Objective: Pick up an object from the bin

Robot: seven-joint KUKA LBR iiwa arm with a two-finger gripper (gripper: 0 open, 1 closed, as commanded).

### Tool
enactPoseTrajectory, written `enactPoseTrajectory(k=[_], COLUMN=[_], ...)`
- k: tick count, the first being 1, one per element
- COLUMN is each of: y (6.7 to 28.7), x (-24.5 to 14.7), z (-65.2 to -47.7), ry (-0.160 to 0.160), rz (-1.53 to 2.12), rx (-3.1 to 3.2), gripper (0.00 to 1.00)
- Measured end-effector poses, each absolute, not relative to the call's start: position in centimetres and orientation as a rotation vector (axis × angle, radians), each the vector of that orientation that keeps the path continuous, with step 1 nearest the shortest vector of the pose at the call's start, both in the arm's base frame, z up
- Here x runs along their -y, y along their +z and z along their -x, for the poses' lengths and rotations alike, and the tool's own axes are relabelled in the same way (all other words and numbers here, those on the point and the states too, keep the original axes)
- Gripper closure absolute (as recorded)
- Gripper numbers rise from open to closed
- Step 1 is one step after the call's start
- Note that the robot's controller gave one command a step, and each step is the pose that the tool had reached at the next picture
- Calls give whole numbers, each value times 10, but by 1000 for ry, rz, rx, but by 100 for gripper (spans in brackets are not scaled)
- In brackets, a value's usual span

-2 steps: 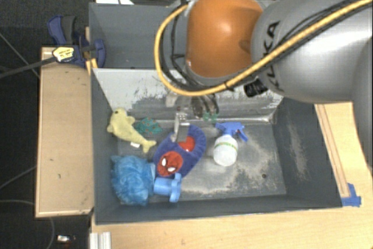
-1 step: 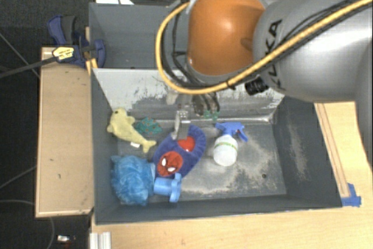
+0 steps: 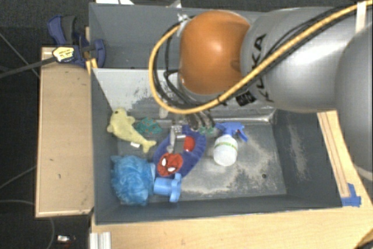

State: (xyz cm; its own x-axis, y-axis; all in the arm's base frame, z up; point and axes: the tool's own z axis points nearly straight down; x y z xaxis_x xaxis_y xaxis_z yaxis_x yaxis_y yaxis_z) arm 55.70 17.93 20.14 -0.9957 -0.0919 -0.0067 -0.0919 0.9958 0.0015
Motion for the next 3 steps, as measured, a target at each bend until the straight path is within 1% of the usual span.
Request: enactPoseTrajectory(k=[1,2,3], y=[151,126,146], x=[-190,-191,-215], z=[-582,-566,-562], ry=[2,1,1], rz=[521,665,1135], rx=[-3088,-3063,-2915], gripper=[0,0,0])
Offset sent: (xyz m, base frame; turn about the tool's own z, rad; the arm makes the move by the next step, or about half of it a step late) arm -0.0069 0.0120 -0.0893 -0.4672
